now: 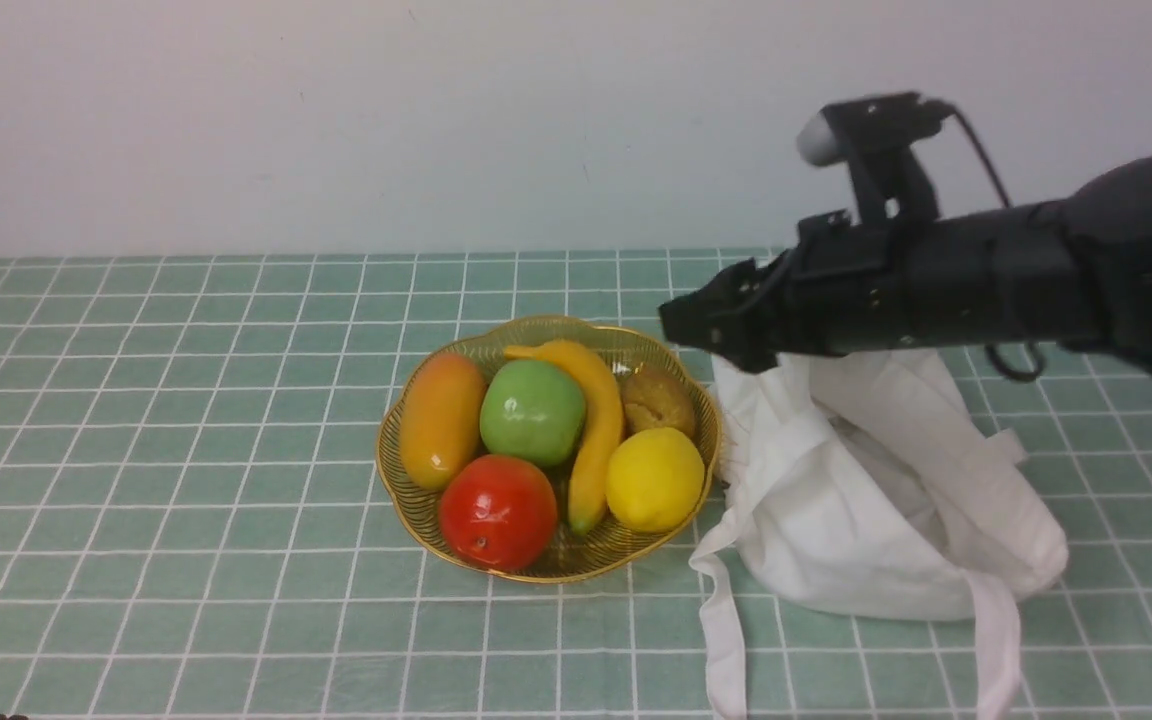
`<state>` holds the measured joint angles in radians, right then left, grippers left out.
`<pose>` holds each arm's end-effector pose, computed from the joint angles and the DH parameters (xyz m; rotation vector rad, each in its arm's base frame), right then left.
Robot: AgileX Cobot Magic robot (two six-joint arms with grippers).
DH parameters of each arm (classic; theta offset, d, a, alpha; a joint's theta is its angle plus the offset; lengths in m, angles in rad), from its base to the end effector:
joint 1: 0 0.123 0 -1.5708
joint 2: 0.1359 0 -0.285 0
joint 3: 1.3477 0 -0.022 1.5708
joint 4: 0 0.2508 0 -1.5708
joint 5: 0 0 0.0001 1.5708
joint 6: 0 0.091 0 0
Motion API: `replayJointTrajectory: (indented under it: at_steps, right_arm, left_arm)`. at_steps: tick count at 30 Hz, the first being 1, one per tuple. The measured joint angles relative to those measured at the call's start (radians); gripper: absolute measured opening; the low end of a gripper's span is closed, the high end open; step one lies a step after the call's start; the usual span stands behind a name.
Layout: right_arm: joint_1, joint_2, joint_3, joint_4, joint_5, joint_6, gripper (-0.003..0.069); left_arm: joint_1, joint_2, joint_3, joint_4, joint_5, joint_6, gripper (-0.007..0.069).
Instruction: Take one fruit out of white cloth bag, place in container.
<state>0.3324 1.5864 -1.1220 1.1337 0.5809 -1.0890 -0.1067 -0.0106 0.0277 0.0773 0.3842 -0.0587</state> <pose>0.3134 0.1561 0.2851 -0.6803 2.1114 0.7444 0.0524 -0.0030 0.1700 0.0929 1.8816 -0.0370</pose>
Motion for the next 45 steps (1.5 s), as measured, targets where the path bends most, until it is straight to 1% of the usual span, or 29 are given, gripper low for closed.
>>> replayJointTrajectory:
  at_steps: [1,2,3,4,5,7,8,9,11,14,15,16,18,19,22,24,28,30,32,41,45]
  right_arm:
    - [-0.013,-0.056,0.000,-0.110,0.042,0.084,0.0276]
    - [-0.013,-0.056,0.000,-0.126,0.042,0.098,0.0276]
    - [-0.024,-0.122,0.000,-0.243,0.103,0.208,0.0188]
    - [-0.029,-0.155,0.000,-0.309,0.138,0.248,0.0144]
    - [-0.032,-0.188,0.000,-0.376,0.172,0.313,0.0100]
    - [-0.040,-0.278,0.000,-0.555,0.270,0.446,0.0022]
    - [-0.045,-0.325,0.001,-0.644,0.322,0.544,0.0004]
    - [-0.048,-0.349,0.003,-0.684,0.345,0.587,-0.0001]
    - [-0.054,-0.454,0.031,-0.833,0.416,0.733,-0.0011]
    - [-0.056,-0.575,0.102,-0.947,0.445,0.863,-0.0012]
    - [-0.056,-0.642,0.151,-0.994,0.449,0.928,-0.0012]
    - [-0.056,-0.689,0.187,-1.024,0.448,0.954,-0.0012]
    - [-0.056,-0.810,0.301,-1.094,0.406,1.035,-0.0012]
    - [-0.056,-0.873,0.347,-1.116,0.371,1.058,-0.0012]
    - [-0.056,-1.030,0.520,-1.165,0.182,1.099,-0.0012]
    - [-0.056,-1.121,0.635,-1.175,-0.019,1.106,-0.0012]
    - [-0.056,-1.206,0.846,-1.153,-0.405,1.109,-0.0012]
    - [-0.056,-1.214,0.907,-1.134,-0.527,1.111,-0.0012]
    - [-0.056,-1.214,0.947,-1.113,-0.606,1.113,-0.0012]
    - [-0.056,-1.214,0.961,-1.088,-0.645,1.211,-0.0012]
    - [-0.056,-1.214,0.961,-1.088,-0.646,1.221,-0.0012]
  left_arm:
    - [0.000,0.000,0.000,0.000,0.000,0.000,-0.0008]
    - [0.000,0.000,0.000,0.000,0.000,0.000,-0.0008]
    - [0.000,0.000,0.000,0.000,0.000,0.000,-0.0008]
    - [0.000,0.000,0.000,0.000,0.000,0.000,-0.0008]
    - [0.000,0.000,0.000,0.000,0.000,0.000,-0.0008]
    - [0.000,0.000,0.000,0.000,0.000,0.000,-0.0008]
    - [0.000,0.000,0.000,0.000,0.000,0.000,-0.0008]
    - [0.000,0.000,0.000,0.000,0.000,0.000,-0.0008]
    - [0.000,0.000,0.000,0.000,0.000,0.000,-0.0008]
    - [0.000,0.000,0.000,0.000,0.000,0.000,-0.0008]
    - [0.000,0.000,0.000,0.000,0.000,0.000,-0.0008]
    - [0.000,0.000,0.000,0.000,0.000,0.000,-0.0008]
    - [0.000,0.000,0.000,0.000,0.000,0.000,-0.0008]
    - [0.000,0.000,0.000,0.000,0.000,0.000,-0.0008]
    - [0.000,0.000,0.000,0.000,0.000,0.000,-0.0008]
    - [0.000,0.000,0.000,0.000,0.000,0.000,-0.0008]
    - [0.000,0.000,0.000,0.000,0.000,0.000,-0.0008]
    - [0.000,0.000,0.000,0.000,0.000,0.000,-0.0008]
    - [0.000,0.000,0.000,0.000,0.000,0.000,-0.0008]
    - [0.000,0.000,0.000,0.000,0.000,0.000,-0.0008]
    - [0.000,0.000,0.000,0.000,0.000,0.000,-0.0008]
